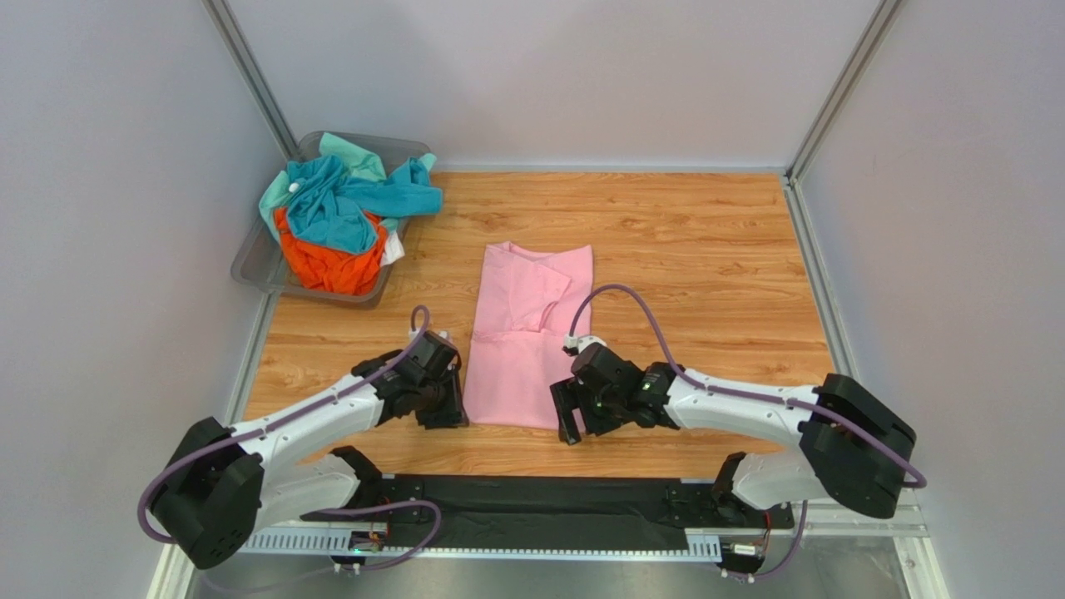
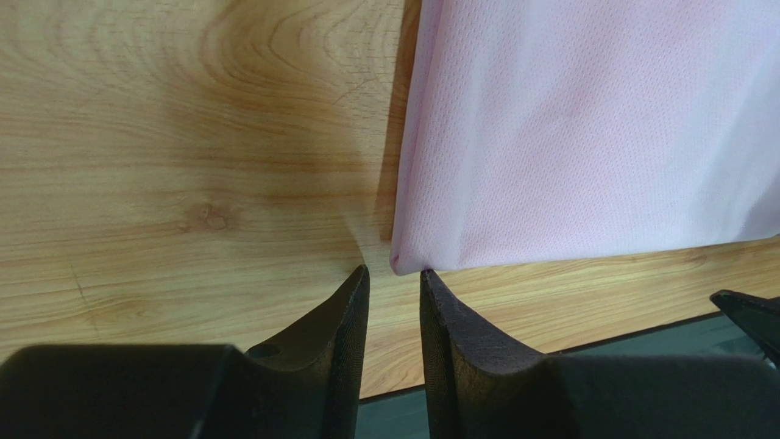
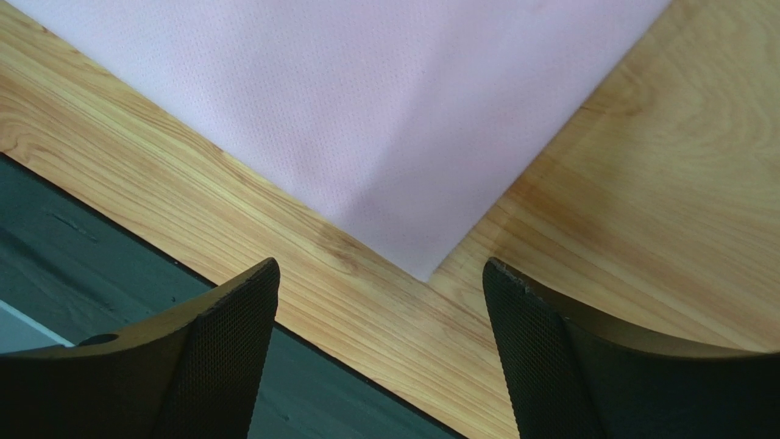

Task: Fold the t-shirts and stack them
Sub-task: Fold the tshirt

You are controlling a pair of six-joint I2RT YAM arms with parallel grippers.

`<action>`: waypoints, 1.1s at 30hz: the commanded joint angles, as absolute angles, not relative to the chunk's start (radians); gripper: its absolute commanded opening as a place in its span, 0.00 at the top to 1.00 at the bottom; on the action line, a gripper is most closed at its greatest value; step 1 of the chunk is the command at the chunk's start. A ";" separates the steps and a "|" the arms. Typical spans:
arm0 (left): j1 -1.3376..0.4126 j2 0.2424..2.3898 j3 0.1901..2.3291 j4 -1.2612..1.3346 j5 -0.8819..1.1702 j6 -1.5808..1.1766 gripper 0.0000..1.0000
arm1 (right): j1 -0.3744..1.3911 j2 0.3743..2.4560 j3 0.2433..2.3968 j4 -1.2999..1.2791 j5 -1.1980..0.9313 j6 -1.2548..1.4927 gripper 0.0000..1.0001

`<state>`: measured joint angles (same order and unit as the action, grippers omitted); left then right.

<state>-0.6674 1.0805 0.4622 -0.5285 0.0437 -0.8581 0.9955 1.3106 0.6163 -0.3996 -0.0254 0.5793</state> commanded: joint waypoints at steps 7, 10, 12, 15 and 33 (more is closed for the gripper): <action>-0.670 1.123 0.480 -0.492 0.029 -0.808 0.74 | 1.058 1.414 0.709 -0.417 0.052 0.560 0.31; -0.669 1.153 0.479 -0.479 0.038 -0.802 0.81 | 1.069 1.422 0.712 -0.437 0.064 0.558 0.34; -0.670 1.166 0.477 -0.460 0.041 -0.801 0.88 | 1.069 1.425 0.709 -0.448 0.071 0.558 0.41; -0.669 1.184 0.480 -0.443 0.060 -0.792 1.00 | 1.072 1.434 0.712 -0.466 0.075 0.564 0.55; -0.669 0.899 0.460 -0.526 0.114 -0.738 1.00 | 1.077 1.304 0.771 -0.569 0.014 0.549 1.00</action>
<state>-0.6674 0.9474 0.4385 -0.4904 0.1001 -0.7681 1.0683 1.3655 0.7155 -0.5343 0.0460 0.5667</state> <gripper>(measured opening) 0.006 0.011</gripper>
